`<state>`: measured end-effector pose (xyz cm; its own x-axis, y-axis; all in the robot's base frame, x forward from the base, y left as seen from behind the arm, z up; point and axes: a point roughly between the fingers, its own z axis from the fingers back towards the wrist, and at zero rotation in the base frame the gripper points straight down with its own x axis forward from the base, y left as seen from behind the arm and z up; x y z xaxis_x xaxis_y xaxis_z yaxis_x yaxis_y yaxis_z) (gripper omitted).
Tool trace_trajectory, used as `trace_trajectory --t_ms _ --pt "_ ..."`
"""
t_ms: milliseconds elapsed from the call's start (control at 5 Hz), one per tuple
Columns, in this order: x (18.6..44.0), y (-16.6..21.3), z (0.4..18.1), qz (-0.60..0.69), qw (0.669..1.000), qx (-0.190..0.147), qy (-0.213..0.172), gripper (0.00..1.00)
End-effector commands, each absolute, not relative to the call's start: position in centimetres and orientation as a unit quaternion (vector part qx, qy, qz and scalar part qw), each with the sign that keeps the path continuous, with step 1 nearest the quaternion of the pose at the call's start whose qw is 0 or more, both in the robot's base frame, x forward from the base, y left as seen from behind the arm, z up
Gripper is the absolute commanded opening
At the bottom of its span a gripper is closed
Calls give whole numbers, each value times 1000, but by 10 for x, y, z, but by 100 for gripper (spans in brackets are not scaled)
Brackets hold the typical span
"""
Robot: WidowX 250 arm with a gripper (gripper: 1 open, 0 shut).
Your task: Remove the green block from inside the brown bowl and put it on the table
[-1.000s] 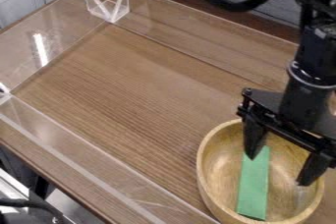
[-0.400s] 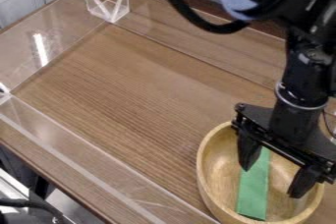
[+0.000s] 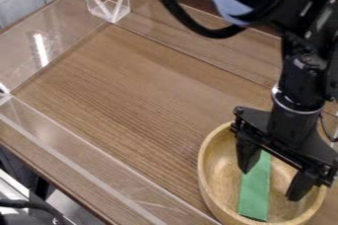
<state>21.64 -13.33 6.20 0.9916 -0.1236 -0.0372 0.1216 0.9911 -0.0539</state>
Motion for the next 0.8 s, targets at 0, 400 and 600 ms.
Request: trace_trajectory --t_ms 0,400,600 --pt "223 -133 75 -61 997 -41 -8 100" --pt "224 -130 73 -63 997 -46 -12 100" --pt "225 -129 73 -62 997 -49 -12 100"
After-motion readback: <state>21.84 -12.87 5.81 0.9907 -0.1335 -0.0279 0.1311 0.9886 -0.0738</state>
